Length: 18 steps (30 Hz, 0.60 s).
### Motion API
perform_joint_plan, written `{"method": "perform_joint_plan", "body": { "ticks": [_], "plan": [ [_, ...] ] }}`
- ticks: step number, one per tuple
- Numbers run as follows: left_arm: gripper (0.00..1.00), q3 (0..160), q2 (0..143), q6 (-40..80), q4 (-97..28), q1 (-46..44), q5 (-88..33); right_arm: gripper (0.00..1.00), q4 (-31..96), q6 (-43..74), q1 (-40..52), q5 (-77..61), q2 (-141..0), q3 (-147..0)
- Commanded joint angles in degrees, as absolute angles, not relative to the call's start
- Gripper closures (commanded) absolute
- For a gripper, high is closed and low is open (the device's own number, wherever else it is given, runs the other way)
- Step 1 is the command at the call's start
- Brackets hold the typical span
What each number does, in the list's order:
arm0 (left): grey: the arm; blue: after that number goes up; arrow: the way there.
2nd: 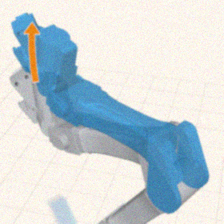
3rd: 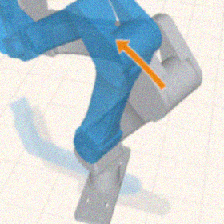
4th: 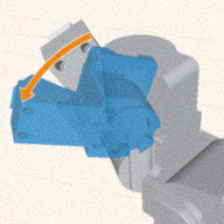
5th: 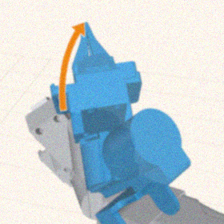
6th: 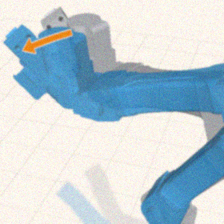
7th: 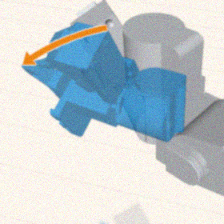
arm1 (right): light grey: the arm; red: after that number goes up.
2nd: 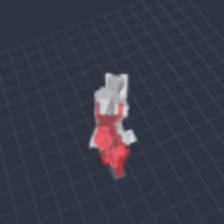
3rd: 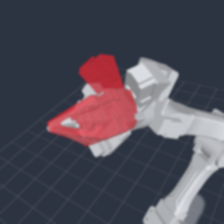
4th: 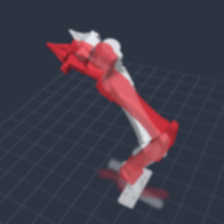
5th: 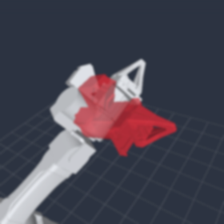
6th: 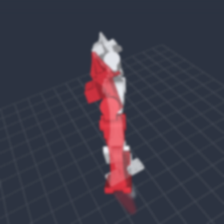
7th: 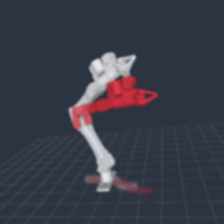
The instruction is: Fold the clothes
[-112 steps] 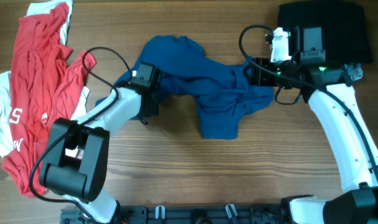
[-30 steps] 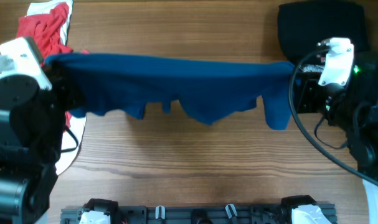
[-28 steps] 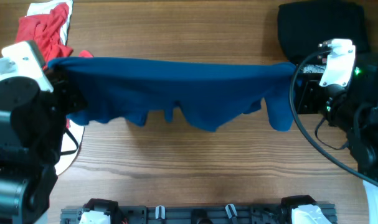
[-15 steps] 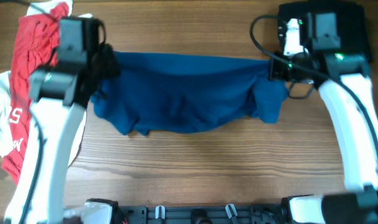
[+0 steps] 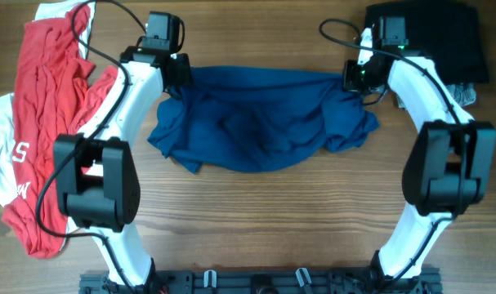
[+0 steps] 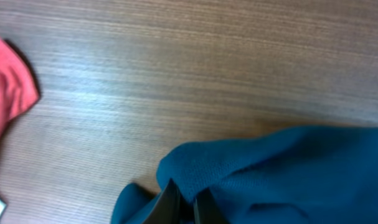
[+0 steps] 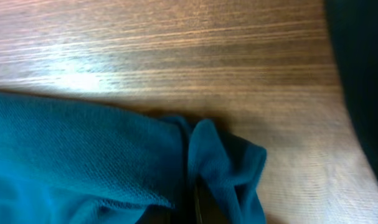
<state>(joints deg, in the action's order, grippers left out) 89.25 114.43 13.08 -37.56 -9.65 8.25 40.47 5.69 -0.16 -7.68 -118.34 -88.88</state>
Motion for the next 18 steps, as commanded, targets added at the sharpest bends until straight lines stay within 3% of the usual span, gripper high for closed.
{"method": "perform_joint_plan", "body": {
  "ticks": [1, 2, 4, 6, 8, 9, 13, 16, 18],
  "plan": [
    [0.90, 90.02, 114.76, 12.16, -34.76, -10.20, 7.97, 0.96, 39.22, 5.08, -0.86, -8.05, -119.79, -90.11],
    [0.69, 90.02, 114.76, 12.16, -33.89, -10.17, 8.23, 0.94, 38.87, 5.54, -1.21, -8.10, -119.74, -90.13],
    [0.42, 90.02, 114.76, 12.12, -33.78, -10.00, 9.74, 0.89, 38.76, 6.68, -2.15, -8.16, -119.74, -90.13],
    [0.23, 90.02, 114.61, 10.52, -35.33, -9.78, 11.44, 0.59, 39.31, 7.66, -3.40, -8.67, -119.74, -90.13],
    [0.12, 90.02, 114.39, 7.27, -37.34, -9.67, 11.73, 0.43, 40.16, 7.62, -4.62, -10.37, -119.68, -90.13],
    [0.12, 90.02, 113.62, 6.13, -40.75, -9.47, 13.41, 0.38, 41.06, 7.42, -5.96, -11.92, -119.68, -90.13],
    [0.22, 90.02, 112.53, 3.36, -46.89, -8.64, 14.20, 0.37, 42.02, 7.40, -6.07, -12.10, -119.68, -90.13],
    [0.35, 90.02, 112.60, 2.04, -51.75, -7.20, 13.23, 0.37, 42.76, 7.42, -5.96, -12.12, -119.68, -90.11],
    [0.36, 90.00, 112.60, 1.69, -54.11, -6.00, 11.00, 0.37, 43.11, 7.40, -5.96, -12.10, -119.68, -90.11]
  ]
}}
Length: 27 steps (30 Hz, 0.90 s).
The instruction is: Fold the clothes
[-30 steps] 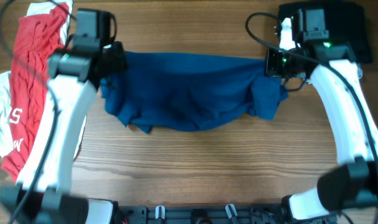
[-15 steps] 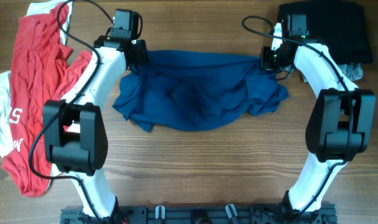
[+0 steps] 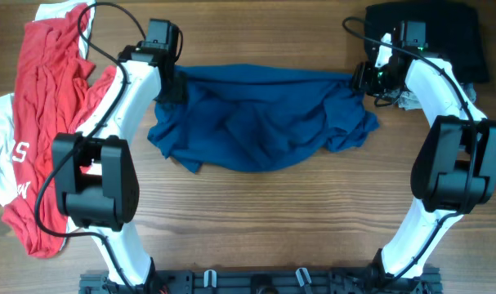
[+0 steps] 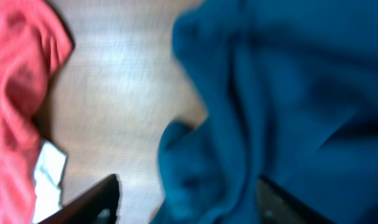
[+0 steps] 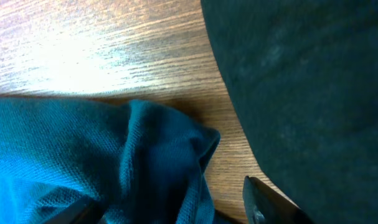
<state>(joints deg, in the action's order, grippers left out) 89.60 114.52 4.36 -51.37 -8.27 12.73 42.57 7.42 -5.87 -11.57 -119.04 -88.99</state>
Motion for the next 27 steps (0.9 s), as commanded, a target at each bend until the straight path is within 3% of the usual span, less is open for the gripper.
{"method": "perform_joint_plan", "body": {
  "ticks": [1, 6, 14, 27],
  "plan": [
    [0.36, 90.02, 112.60, 1.65, -55.00, -5.32, 9.34, 0.37, 43.18, 7.22, -5.96, -12.10, -119.68, -90.11],
    [0.41, 88.64, 112.73, -8.82, -55.42, -2.28, -5.17, 0.37, 43.53, 6.22, -5.96, -12.12, -119.68, -90.11],
    [0.43, 86.56, 112.88, -13.82, -49.91, -2.39, -9.80, 0.37, 44.27, 6.13, -5.96, -12.10, -119.68, -90.11],
    [0.57, 86.19, 113.60, -14.83, -49.30, -2.33, -8.69, 0.37, 44.71, 5.98, -5.96, -12.10, -119.68, -90.11]
  ]
}}
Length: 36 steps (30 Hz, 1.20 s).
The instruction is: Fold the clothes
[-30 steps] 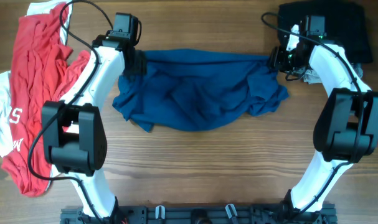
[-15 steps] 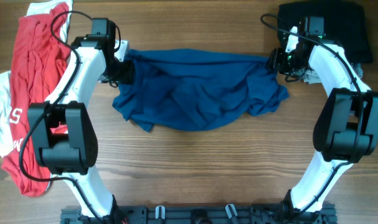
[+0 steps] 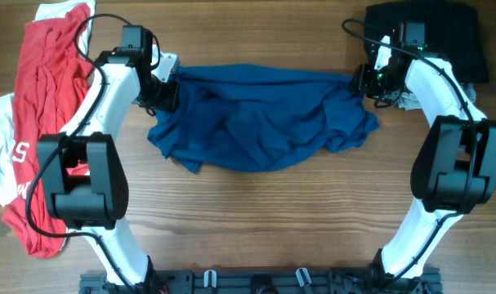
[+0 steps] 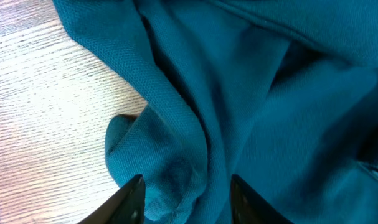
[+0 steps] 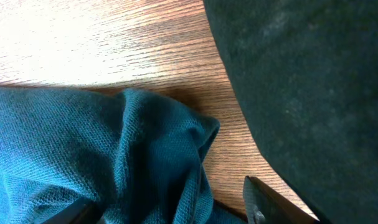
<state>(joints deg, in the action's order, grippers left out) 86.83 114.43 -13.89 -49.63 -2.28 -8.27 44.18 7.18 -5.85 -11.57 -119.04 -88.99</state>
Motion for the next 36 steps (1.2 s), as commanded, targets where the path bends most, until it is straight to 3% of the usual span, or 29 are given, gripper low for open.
{"method": "perform_joint_plan", "body": {
  "ticks": [1, 11, 21, 30, 36],
  "plan": [
    [0.57, 86.19, 113.71, -14.83, -49.30, -2.33, -8.69, 0.37, 44.82, 5.96, -5.96, -12.10, -119.68, -90.11],
    [0.67, 86.17, 116.07, -14.79, -47.97, -1.96, -8.32, 0.37, 45.04, 5.52, -5.96, -12.08, -119.68, -90.11],
    [0.68, 86.17, 117.34, -14.81, -47.92, -1.85, -9.17, 0.37, 45.06, 4.86, -5.96, -12.08, -119.68, -90.11],
    [0.83, 86.17, 117.45, -14.59, -46.89, -1.85, -10.70, 0.37, 45.56, 4.54, -5.96, -12.08, -119.68, -90.11],
    [0.83, 86.08, 118.02, -14.59, -46.83, -1.85, -12.01, 0.37, 45.74, 4.54, -5.96, -12.08, -119.68, -90.11]
  ]
}}
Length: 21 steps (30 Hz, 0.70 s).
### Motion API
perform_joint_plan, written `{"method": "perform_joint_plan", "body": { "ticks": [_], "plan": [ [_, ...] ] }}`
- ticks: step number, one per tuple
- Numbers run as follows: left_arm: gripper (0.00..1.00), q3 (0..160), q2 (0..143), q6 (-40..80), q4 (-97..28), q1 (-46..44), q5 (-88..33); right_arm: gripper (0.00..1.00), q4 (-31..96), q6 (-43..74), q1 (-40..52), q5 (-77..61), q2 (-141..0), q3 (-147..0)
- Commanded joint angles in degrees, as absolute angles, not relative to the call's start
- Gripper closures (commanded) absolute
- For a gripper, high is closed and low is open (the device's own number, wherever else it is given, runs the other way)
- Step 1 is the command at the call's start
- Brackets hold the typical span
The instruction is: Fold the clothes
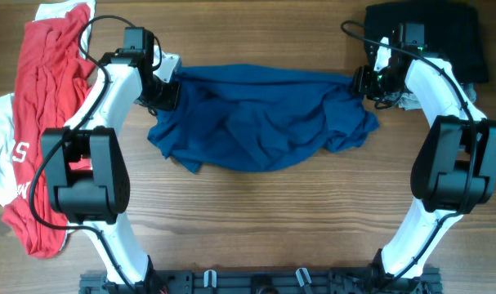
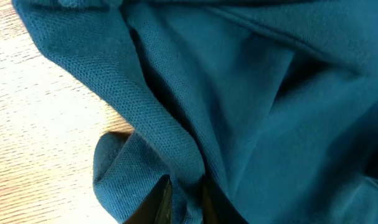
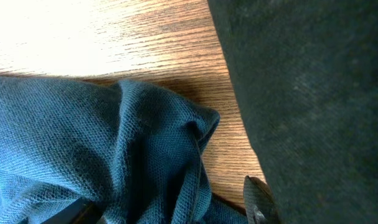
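Note:
A crumpled blue garment (image 1: 264,118) lies spread across the middle of the table. My left gripper (image 1: 164,91) sits at its upper left edge. In the left wrist view the left gripper (image 2: 184,186) is shut, pinching a fold of the blue cloth (image 2: 251,93). My right gripper (image 1: 364,82) is at the garment's upper right corner. In the right wrist view the right gripper (image 3: 167,208) stands open, its fingers wide on either side of the bunched blue corner (image 3: 157,137).
A red garment (image 1: 47,90) and a white one (image 1: 2,155) are piled along the left side. A black garment (image 1: 431,37) lies at the back right, right beside the right gripper, and fills the right of that wrist view (image 3: 313,81).
My left gripper was open over the blue garment's left edge and is now shut on a fold of it. The right gripper stays open at the right corner.
Both grippers were shut on the blue garment's upper corners. Then both stood open and the cloth lay on the table. Then the left gripper was open a little further down the left edge, and now it is shut there.

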<state>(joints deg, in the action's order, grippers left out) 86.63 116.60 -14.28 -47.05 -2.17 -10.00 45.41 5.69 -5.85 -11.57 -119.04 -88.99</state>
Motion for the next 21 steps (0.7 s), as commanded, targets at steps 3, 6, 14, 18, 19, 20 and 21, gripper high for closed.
{"method": "perform_joint_plan", "body": {
  "ticks": [3, 6, 14, 18, 19, 20, 21],
  "plan": [
    [0.82, 86.08, 119.57, -14.59, -46.74, -1.85, -12.01, 0.37, 45.89, 4.49, -5.96, -12.08, -119.68, -90.11],
    [0.84, 86.08, 120.57, -14.59, -46.74, -1.85, -11.97, 0.37, 45.91, 4.47, -5.96, -12.08, -119.68, -90.11],
    [0.96, 87.39, 119.28, -12.53, -47.20, -0.19, -9.17, 0.37, 45.50, 4.49, -5.96, -12.10, -119.68, -90.11],
    [0.96, 90.80, 113.91, -5.04, -48.97, 0.32, -1.23, 0.46, 45.45, 3.01, -5.96, -16.78, -119.22, -90.13],
    [0.96, 92.05, 111.70, -3.51, -50.00, 0.14, 1.74, 0.47, 45.04, 1.78, -5.89, -19.81, -118.48, -90.13],
    [0.96, 93.14, 109.67, -3.33, -50.98, -0.14, 2.92, 0.47, 44.40, 1.28, -5.67, -21.58, -117.40, -90.13],
    [0.96, 93.86, 107.79, -3.33, -51.55, -0.38, 3.11, 0.47, 44.12, 0.69, -5.26, -22.06, -116.03, -90.13]
  ]
}}
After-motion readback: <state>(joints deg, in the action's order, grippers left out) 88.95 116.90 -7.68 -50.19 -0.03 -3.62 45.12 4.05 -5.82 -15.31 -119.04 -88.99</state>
